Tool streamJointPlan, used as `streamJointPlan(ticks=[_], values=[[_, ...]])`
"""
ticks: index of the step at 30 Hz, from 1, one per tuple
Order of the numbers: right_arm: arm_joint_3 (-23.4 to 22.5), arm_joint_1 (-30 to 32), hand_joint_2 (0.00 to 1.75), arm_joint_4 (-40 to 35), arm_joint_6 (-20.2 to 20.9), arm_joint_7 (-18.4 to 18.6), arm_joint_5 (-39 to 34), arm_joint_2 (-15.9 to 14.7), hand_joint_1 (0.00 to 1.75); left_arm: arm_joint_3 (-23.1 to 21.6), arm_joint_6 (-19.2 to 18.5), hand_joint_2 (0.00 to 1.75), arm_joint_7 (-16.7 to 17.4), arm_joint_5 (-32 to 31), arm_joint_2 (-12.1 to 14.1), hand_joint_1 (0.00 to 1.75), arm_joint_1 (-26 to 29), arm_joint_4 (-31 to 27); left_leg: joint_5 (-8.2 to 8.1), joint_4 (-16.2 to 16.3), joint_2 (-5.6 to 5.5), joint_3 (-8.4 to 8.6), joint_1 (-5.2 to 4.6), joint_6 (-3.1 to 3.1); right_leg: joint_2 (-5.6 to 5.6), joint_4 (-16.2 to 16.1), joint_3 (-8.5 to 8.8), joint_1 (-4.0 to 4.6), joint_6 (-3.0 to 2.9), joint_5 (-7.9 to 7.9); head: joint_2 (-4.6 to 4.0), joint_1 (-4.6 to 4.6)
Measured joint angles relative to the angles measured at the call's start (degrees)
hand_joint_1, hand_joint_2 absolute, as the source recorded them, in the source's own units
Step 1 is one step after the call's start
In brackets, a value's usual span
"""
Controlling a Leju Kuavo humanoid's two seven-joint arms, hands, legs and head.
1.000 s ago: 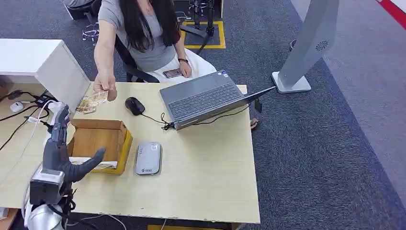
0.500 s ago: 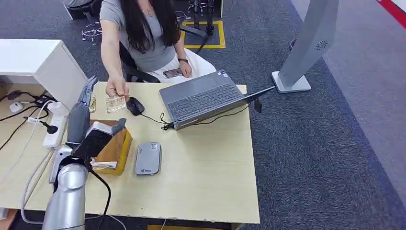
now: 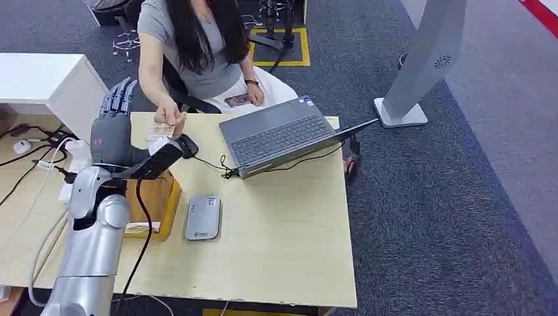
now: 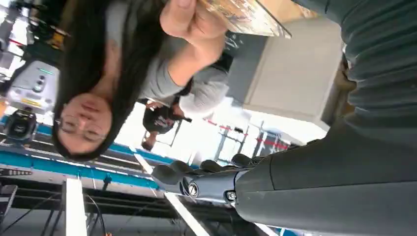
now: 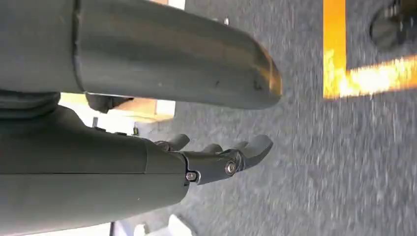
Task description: Pass the card to the sensor for recognition and then transmit it.
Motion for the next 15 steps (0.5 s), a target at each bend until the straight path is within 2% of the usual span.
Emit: streamJointPlan(ticks=[9,10,15], values=[[1.16,0.62,0.0,4.41,1.42,-10.38,-0.68,7.91,0.0,0.09,6.24,1.75,5.97,-11.42,4.39,0.0,-1.65,4.33,0.06,-0.03,-0.01,-0.04,0.05,-0.09,0.0,0.06,-0.02,0.08,-0.02,-0.01,0.0,-0.15],[1.4,0.66,0.0,4.91,1.59,-11.51,-0.91,8.96,0.0,0.15,6.8,1.75,6.58,-12.78,4.85,1.75,-1.79,4.75,0.06,-0.03,-0.01,-0.04,0.05,-0.09,0.0,0.06,-0.01,0.08,-0.02,-0.01,0.0,-0.13],[2.84,0.82,0.0,6.75,2.08,-16.04,-2.75,11.52,0.0,0.35,8.99,1.75,8.54,-17.84,6.16,1.75,-2.44,6.45,0.06,-0.03,-0.03,-0.06,0.04,-0.09,-0.02,0.03,0.01,0.07,-0.01,-0.01,0.0,-0.13]])
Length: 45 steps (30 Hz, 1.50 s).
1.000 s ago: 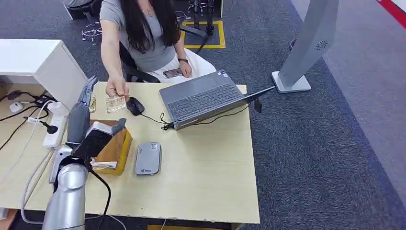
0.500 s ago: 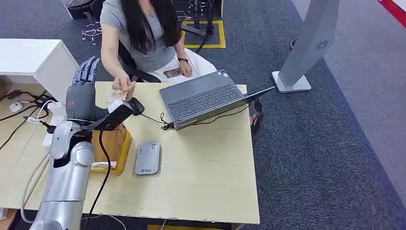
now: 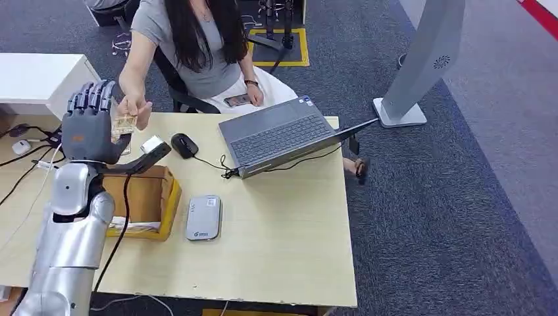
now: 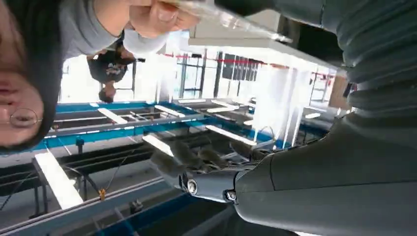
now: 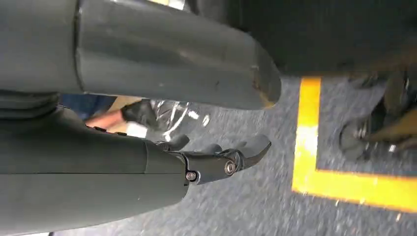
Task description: Pass the card to the sensor for recognition and then transmit it.
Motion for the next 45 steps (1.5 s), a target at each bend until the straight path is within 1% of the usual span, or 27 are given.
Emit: streamJointPlan(ticks=[5,10,13,16,21,23,26,28,30,34,36,40,45], values=[[1.16,0.05,0.0,0.85,0.26,-0.5,-0.98,1.33,0.0,0.55,0.94,1.75,-1.16,0.83,0.72,1.75,-0.19,1.22,0.0,0.0,0.0,-0.01,-0.02,0.0,0.0,0.0,0.0,-0.01,0.0,0.0,0.0,-0.02],[1.55,0.05,0.0,1.22,0.26,-0.65,-1.2,1.66,0.0,0.94,1.46,1.75,-1.29,1.2,0.98,1.75,-0.25,1.9,0.0,0.0,0.0,-0.01,-0.02,0.0,0.0,-0.02,0.0,-0.01,0.0,0.0,0.0,0.0],[2.25,0.05,0.0,1.31,0.26,-0.68,-2.27,1.79,0.0,1.01,1.33,1.75,-2.21,1.42,0.98,1.75,-0.26,2.14,0.0,0.0,0.0,0.0,-0.02,0.0,0.0,-0.02,0.0,-0.02,0.0,0.0,0.0,-0.02],[3.08,0.04,0.0,1.4,0.26,-0.7,-3.35,1.92,0.0,1.01,1.33,1.75,-2.32,1.44,0.94,1.75,-0.26,2.49,0.0,0.0,0.0,0.01,-0.01,0.0,0.0,-0.01,-0.01,-0.01,0.0,0.0,0.0,-0.02],[4.41,0.03,0.0,1.4,0.26,-0.7,-4.52,1.92,0.0,1.01,1.31,1.75,-3.24,1.68,0.64,1.75,-0.25,2.95,0.01,0.0,0.0,0.02,-0.01,-0.01,0.0,-0.01,-0.01,-0.01,0.0,0.0,0.0,-0.02],[4.91,0.04,0.0,1.4,0.26,-0.7,-5.16,2.01,0.0,0.98,1.27,1.75,-3.65,2.12,0.15,1.75,-0.21,2.95,0.01,0.0,0.0,0.01,-0.01,-0.01,0.0,-0.02,0.0,-0.01,0.0,0.0,0.0,0.0],[5.49,0.02,0.0,1.4,-0.18,-0.68,-6.54,2.12,0.0,0.59,1.27,1.75,-5.36,3.59,-1.29,1.75,0.86,2.45,0.01,0.0,0.0,0.01,-0.03,-0.01,0.0,-0.02,0.01,-0.03,0.0,0.01,0.0,-0.02],[5.77,0.03,0.0,1.4,-0.78,-0.65,-7.86,2.4,0.0,-0.61,1.2,1.75,-5.57,3.91,-2.53,1.75,3.03,0.1,0.0,0.0,0.0,0.01,-0.03,0.0,0.0,-0.05,0.01,-0.03,0.01,0.0,0.0,0.0],[6.12,0.02,0.0,1.4,-1.37,-0.65,-9.46,2.82,0.0,-2.76,0.35,1.75,-5.68,4.11,-3.52,1.75,5.62,-2.7,-0.02,0.0,0.01,0.0,-0.04,0.0,0.0,-0.06,0.0,-0.04,0.01,0.0,0.0,0.0],[7.17,0.04,0.0,1.4,-2.14,-0.65,-12.55,3.56,0.0,-8.14,-0.46,1.75,-3.91,3.83,-4.28,1.75,10.46,-7.83,-0.06,0.0,0.01,-0.01,-0.04,0.03,0.0,-0.07,0.0,-0.04,0.01,-0.01,0.0,-0.02],[7.67,0.05,0.0,1.4,-2.4,-0.68,-13.24,3.8,0.0,-10.41,-0.64,1.75,-3.58,3.83,-4.5,1.75,12.26,-9.62,-0.07,0.0,0.01,-0.01,-0.03,0.03,0.0,-0.07,-0.01,-0.04,0.01,-0.01,0.0,0.0],[8.43,0.06,0.0,1.4,-2.54,-0.72,-13.86,3.91,0.0,-12.81,-0.79,1.75,-3.08,4.05,-4.55,1.75,13.86,-11.65,-0.06,0.0,0.01,0.0,-0.02,0.03,0.0,-0.06,-0.01,-0.04,0.01,-0.01,0.0,-0.02],[9.66,0.1,0.0,1.42,-2.67,-0.72,-16.39,4.07,0.0,-14.53,-2.27,1.75,-2.91,4.39,-4.52,1.75,14.87,-12.96,-0.03,0.0,0.01,0.01,-0.02,0.0,0.0,-0.05,0.0,-0.03,0.01,0.0,0.0,-0.02]])
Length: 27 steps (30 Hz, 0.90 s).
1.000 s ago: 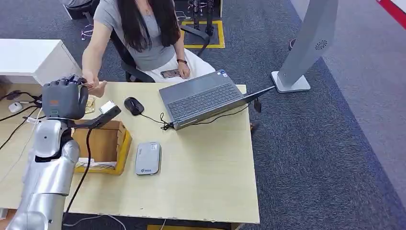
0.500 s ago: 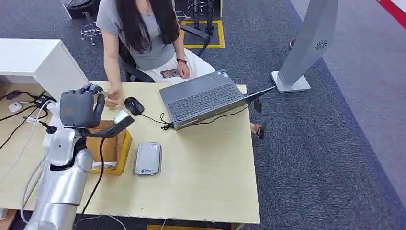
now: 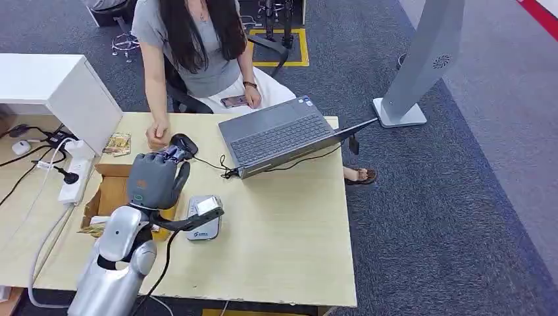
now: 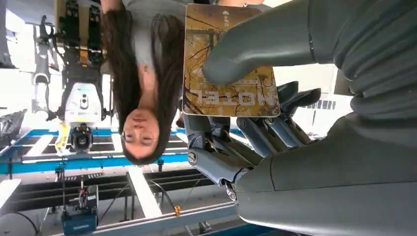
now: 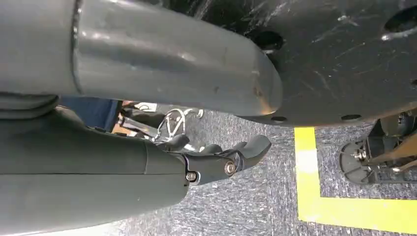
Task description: Pass the card to the sensor for recognition and then transmit it.
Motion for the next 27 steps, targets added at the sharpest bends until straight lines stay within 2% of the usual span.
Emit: streamJointPlan(ticks=[6,12,19,27], values=[[0.96,0.03,0.0,0.09,-0.07,0.0,-0.98,0.13,0.0,-0.86,-0.99,1.75,0.55,-0.18,0.04,1.75,0.81,-0.57,0.0,0.0,-0.01,-0.02,-0.01,0.0,0.0,0.0,0.0,0.01,0.0,0.0,0.0,0.0],[3.04,0.01,0.0,0.22,-1.25,0.0,-5.9,0.81,0.0,-2.06,-8.42,1.75,5.93,-3.28,0.09,1.75,2.64,-0.57,-0.01,0.0,-0.01,-0.02,-0.01,0.0,-0.01,-0.01,-0.01,0.0,0.0,0.0,0.0,0.0],[6.12,-0.03,0.0,0.24,-1.53,0.0,-10.03,1.14,0.0,-4.09,-14.25,1.75,8.02,-3.15,0.26,1.75,3.75,0.85,-0.01,0.0,-0.01,-0.02,0.0,0.0,0.0,-0.01,-0.01,0.01,0.0,0.0,0.0,0.02],[8.5,-0.08,0.0,0.24,-1.51,0.0,-11.15,1.14,0.0,-4.37,-15.08,1.75,8.07,-3.13,0.31,1.75,4.15,3.04,-0.01,0.0,-0.01,-0.02,0.0,0.0,-0.01,-0.01,-0.01,0.01,0.0,0.0,0.0,0.0]])
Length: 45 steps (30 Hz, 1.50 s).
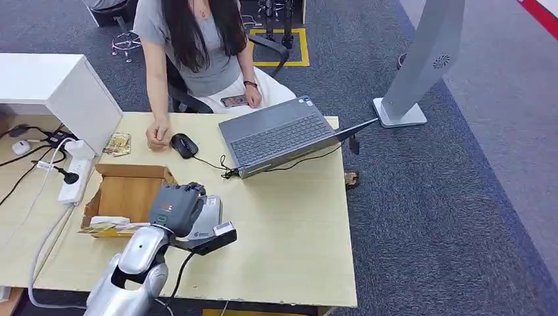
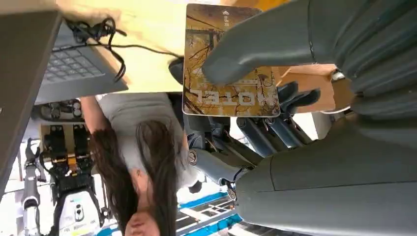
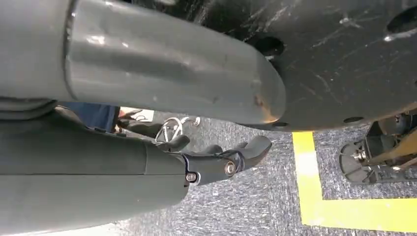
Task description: Pass the card to the sensor for recognition and then transmit it.
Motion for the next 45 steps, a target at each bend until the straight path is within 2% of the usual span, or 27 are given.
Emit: streamJointPlan(ticks=[7,24,26,29,32,35,40,45], values=[[2.05,0.0,0.0,0.02,0.31,0.0,-2.14,-0.02,0.0,0.0,-2.45,1.75,-1.07,2.07,0.0,1.75,-0.01,3.12,0.0,0.0,0.0,0.0,0.0,0.0,0.0,0.0,0.0,0.0,0.0,0.0,0.0,0.0],[5.77,-0.03,0.0,0.11,0.42,0.0,-5.01,-0.09,0.0,0.0,-3.54,1.75,-1.2,4.35,0.5,1.75,-2.13,5.24,0.04,0.0,-0.01,0.03,0.0,-0.01,-0.04,0.01,0.03,0.0,0.0,0.01,0.0,0.0],[6.14,-0.02,0.0,0.11,0.42,0.0,-5.68,-0.09,0.0,0.0,-2.71,1.75,-1.2,4.63,0.5,1.75,-2.24,5.31,0.04,0.0,-0.01,0.02,0.0,-0.01,-0.03,0.01,0.02,0.0,0.0,0.01,0.0,0.0],[7.08,-0.01,0.0,0.13,0.39,-0.04,-6.78,-0.09,0.0,0.26,3.35,1.75,-0.55,3.78,0.26,1.75,-3.11,4.78,0.04,0.0,-0.02,0.01,0.01,-0.01,-0.04,0.01,0.0,0.0,0.0,0.01,0.0,0.0],[8.24,-0.03,0.0,0.22,0.55,-0.07,-7.23,-0.15,0.0,1.56,7.61,1.75,0.39,2.1,-0.22,1.75,-5.81,1.41,0.05,0.0,-0.07,-0.02,0.01,0.0,-0.09,0.01,0.01,0.01,0.0,0.01,0.0,0.0],[9.66,-0.09,0.0,0.31,0.9,0.0,-7.26,-0.44,0.0,3.59,6.45,1.75,0.37,1.77,-0.28,1.75,-11.13,-0.44,0.11,0.0,-0.1,-0.02,0.01,0.0,-0.12,0.01,0.02,0.01,0.0,0.05,0.0,0.02],[12.17,-0.09,0.0,0.42,2.01,0.31,-7.26,-1.12,0.0,8.68,4.87,1.75,0.31,0.2,0.07,1.75,-21.87,1.51,0.16,0.0,-0.07,-0.01,0.03,0.02,-0.11,0.02,0.01,0.01,-0.08,0.14,0.0,0.0],[13.46,-0.11,0.0,0.46,2.21,0.55,-7.61,-1.38,0.0,10.8,5.25,1.75,-0.09,-0.37,0.26,1.75,-25.1,3.61,0.17,0.0,-0.08,-0.02,0.03,0.0,-0.1,0.03,0.0,0.02,-0.07,0.13,0.0,0.0]])
